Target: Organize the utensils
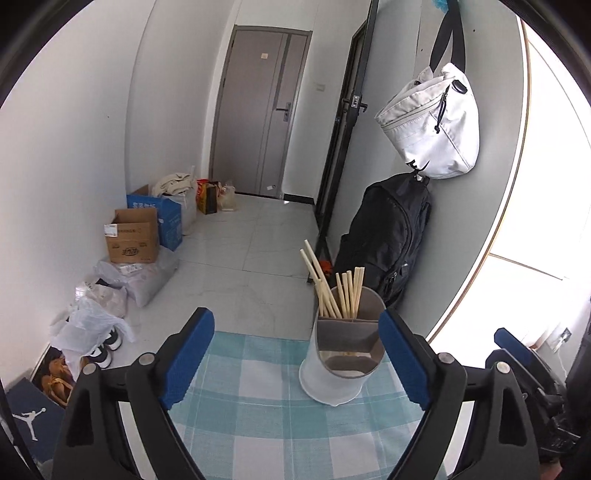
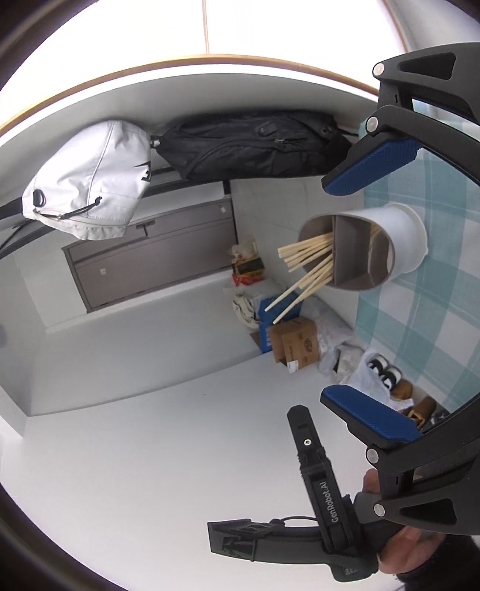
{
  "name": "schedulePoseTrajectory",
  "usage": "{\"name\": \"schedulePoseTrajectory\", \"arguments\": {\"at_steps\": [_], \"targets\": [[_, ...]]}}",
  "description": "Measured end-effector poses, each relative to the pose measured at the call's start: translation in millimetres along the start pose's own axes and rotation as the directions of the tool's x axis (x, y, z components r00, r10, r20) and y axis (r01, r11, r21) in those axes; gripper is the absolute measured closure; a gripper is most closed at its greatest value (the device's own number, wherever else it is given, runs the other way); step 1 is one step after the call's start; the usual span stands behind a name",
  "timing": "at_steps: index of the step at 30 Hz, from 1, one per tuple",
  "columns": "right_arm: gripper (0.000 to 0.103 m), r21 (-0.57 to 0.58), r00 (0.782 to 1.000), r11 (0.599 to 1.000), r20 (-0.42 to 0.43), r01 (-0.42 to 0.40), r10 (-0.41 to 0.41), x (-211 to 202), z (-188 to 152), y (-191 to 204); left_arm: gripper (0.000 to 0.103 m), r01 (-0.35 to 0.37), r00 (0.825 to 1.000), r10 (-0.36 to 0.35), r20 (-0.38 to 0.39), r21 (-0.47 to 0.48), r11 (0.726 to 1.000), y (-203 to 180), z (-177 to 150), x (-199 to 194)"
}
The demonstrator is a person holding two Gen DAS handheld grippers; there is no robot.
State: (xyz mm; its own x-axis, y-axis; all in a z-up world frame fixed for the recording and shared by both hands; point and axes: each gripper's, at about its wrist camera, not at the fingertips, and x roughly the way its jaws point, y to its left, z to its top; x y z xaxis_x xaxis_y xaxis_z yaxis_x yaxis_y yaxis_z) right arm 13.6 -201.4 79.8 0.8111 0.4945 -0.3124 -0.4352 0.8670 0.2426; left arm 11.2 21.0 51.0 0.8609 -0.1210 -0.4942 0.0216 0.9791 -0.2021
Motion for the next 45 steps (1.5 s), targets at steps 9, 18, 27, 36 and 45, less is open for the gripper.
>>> {"name": "schedulePoseTrajectory", "arguments": {"at_steps": [9, 18, 27, 36, 45], "targets": [[0.000, 0.014, 1.000, 1.000, 0.025, 0.019, -0.019, -18.1, -11.8, 1.4, 0.004, -0.047, 0.997, 0.046, 0.054, 0.013, 0.999, -3.3, -17.9, -21.0], [0.000, 0.031, 0.999, 0.999, 0.037, 0.030, -0.031, -27.8, -13.9, 2.0, 0.004, -0.075, 0.995, 0.073, 0.067, 0.031, 0.997, -8.2, -22.6, -28.2], [0.000, 0.030, 0.999, 0.999, 0.031, 0.028, -0.029, -26.8, -14.3, 2.4, 0.004, -0.078, 0.995, 0.076, 0.071, 0.028, 0.997, -7.9, -25.1, -29.4], [0.000, 0.034, 0.999, 0.999, 0.027, 0.030, -0.031, -25.7, -15.5, 2.7, 0.004, -0.059, 0.996, 0.056, 0.076, 0.034, 0.998, -11.2, -28.5, -31.8], [0.000, 0.030, 0.999, 0.999, 0.023, 0.029, -0.030, -26.1, -16.0, 3.9, 0.004, -0.059, 0.995, 0.058, 0.076, 0.021, 0.998, -9.8, -29.7, -31.4]]}}
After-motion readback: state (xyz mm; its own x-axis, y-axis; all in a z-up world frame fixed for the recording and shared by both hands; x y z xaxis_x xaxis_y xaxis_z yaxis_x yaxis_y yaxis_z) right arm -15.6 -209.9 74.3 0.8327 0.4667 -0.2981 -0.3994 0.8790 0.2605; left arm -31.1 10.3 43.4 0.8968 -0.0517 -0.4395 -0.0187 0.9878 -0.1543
